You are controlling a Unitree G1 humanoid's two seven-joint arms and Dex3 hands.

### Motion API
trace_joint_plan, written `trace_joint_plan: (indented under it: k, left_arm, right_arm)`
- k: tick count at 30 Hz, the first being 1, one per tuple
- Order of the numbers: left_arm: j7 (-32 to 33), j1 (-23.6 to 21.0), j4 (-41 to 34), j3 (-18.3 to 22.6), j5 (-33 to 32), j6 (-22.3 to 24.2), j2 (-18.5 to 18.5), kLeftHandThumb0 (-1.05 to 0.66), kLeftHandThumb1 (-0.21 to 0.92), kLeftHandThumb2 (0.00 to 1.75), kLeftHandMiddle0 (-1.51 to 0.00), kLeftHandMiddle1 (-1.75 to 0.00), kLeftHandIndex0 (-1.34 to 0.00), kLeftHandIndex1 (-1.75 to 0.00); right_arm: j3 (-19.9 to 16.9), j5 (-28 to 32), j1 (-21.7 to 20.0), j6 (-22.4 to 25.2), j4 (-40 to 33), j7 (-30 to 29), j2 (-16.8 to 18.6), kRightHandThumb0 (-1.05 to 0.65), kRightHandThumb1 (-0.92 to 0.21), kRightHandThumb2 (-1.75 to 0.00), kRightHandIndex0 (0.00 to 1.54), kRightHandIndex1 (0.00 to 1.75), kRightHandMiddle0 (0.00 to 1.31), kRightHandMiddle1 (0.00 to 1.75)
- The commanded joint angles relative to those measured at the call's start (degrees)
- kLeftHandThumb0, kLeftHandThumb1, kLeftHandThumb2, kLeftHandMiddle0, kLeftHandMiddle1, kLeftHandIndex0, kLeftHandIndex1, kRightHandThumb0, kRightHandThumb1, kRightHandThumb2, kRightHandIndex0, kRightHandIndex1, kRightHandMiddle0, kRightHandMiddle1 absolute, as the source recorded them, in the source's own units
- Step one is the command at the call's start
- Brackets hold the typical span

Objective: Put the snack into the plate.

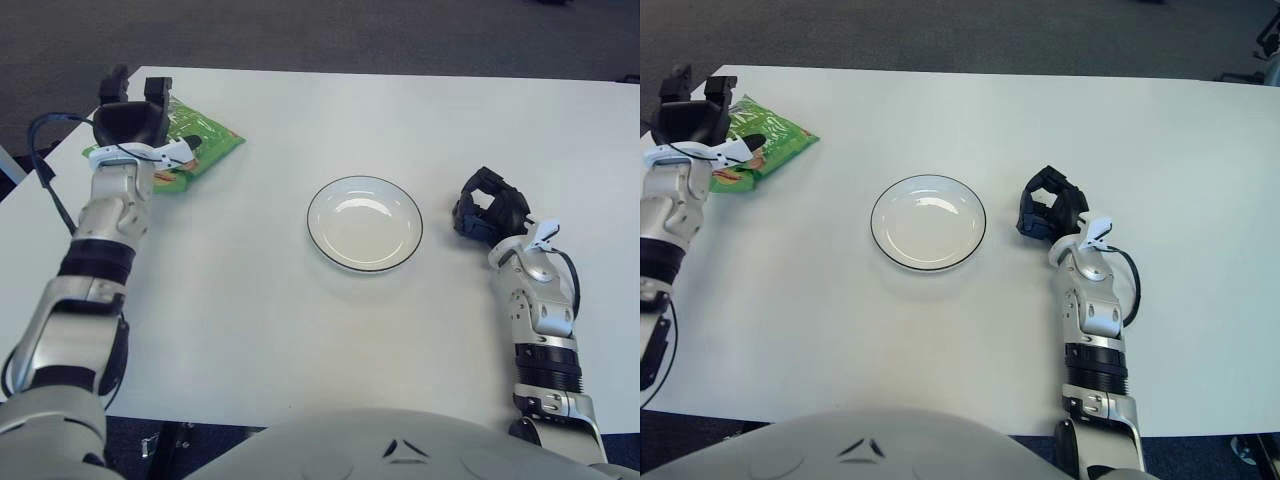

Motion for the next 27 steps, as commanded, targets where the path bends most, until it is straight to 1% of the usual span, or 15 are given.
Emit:
trace_joint_plan:
  k: [1,2,3,4,5,7,10,13,16,17,22,27]
  left_arm:
    - [0.88,-5.15,8.3,-2.76,-0.47,-1.53,0.85,-1.05,0.92,0.72,0.0,0.0,0.0,-0.37]
    - [1.11,-5.88,9.79,-3.24,-0.73,-1.9,0.85,-1.05,0.92,0.72,0.0,0.0,0.0,-0.35]
    - [-0.05,-6.37,10.45,-3.47,-1.49,-2.25,0.89,-1.05,0.92,0.72,0.0,0.0,0.0,-0.33]
    - [-0.85,-6.78,11.01,-3.7,-2.08,-2.55,0.91,-1.05,0.92,0.73,0.0,0.0,0.0,-0.25]
    - [-1.85,-7.09,11.39,-3.91,-2.71,-2.85,0.97,-1.05,0.92,0.73,0.0,0.0,0.0,-0.23]
    - [-3.67,-7.88,13.51,-4.82,-3.71,-3.92,0.87,-1.05,0.92,0.72,0.0,0.0,0.0,-0.1]
    - [-5.88,-8.89,15.21,-6.02,-4.69,-4.82,1.38,-1.05,0.92,0.71,0.0,0.0,0.0,-0.03]
    - [-7.02,-9.84,17.18,-7.04,-5.52,-5.16,1.57,-1.05,0.92,0.67,0.0,0.0,0.0,-0.01]
    - [-6.3,-10.96,21.54,-7.9,-6.26,-5.76,1.2,-1.05,0.92,0.65,0.0,0.0,0.0,0.0]
    - [-7.11,-11.34,21.79,-8.1,-6.61,-5.17,1.07,-1.05,0.92,0.65,0.0,0.0,0.0,0.0]
    - [-10.68,-12.97,23.62,-8.83,-8.59,-2.94,0.37,-1.05,0.92,0.7,0.0,0.0,0.0,0.0]
    - [-12.2,-13.25,24.38,-8.62,-11.18,-2.63,-0.1,-1.05,0.92,0.75,0.0,0.0,0.0,0.0]
  right_arm:
    - [0.31,0.29,4.91,3.05,2.75,-0.45,1.68,-0.48,-0.31,-1.32,1.29,1.75,0.62,1.75]
    - [0.35,0.3,4.94,3.1,2.66,-0.5,1.73,-0.48,-0.31,-1.32,1.29,1.75,0.62,1.75]
    - [0.36,0.32,4.97,3.11,2.59,-0.56,1.77,-0.48,-0.31,-1.32,1.29,1.75,0.62,1.75]
    - [0.36,0.33,4.98,3.12,2.55,-0.59,1.8,-0.48,-0.31,-1.32,1.29,1.75,0.62,1.75]
    - [0.37,0.33,4.99,3.1,2.54,-0.64,1.79,-0.48,-0.31,-1.32,1.29,1.75,0.62,1.75]
    - [0.39,0.34,5.01,3.06,2.51,-0.69,1.79,-0.48,-0.31,-1.32,1.29,1.75,0.62,1.75]
    - [0.51,0.36,5.17,3.13,2.21,-0.74,1.82,-0.48,-0.31,-1.32,1.29,1.75,0.62,1.75]
    - [0.62,0.31,5.26,3.17,2.05,-0.74,1.77,-0.48,-0.31,-1.32,1.29,1.75,0.62,1.75]
    - [0.72,0.29,5.46,3.32,1.69,-0.74,1.72,-0.48,-0.31,-1.32,1.29,1.75,0.62,1.75]
    - [0.73,0.32,5.49,3.33,1.66,-0.67,1.68,-0.48,-0.31,-1.32,1.29,1.75,0.62,1.75]
    - [0.6,0.6,5.82,3.24,1.26,-0.34,1.55,-0.48,-0.31,-1.32,1.29,1.75,0.62,1.75]
    - [0.57,0.61,5.99,3.35,0.97,-0.2,1.49,-0.48,-0.32,-1.32,1.29,1.75,0.61,1.75]
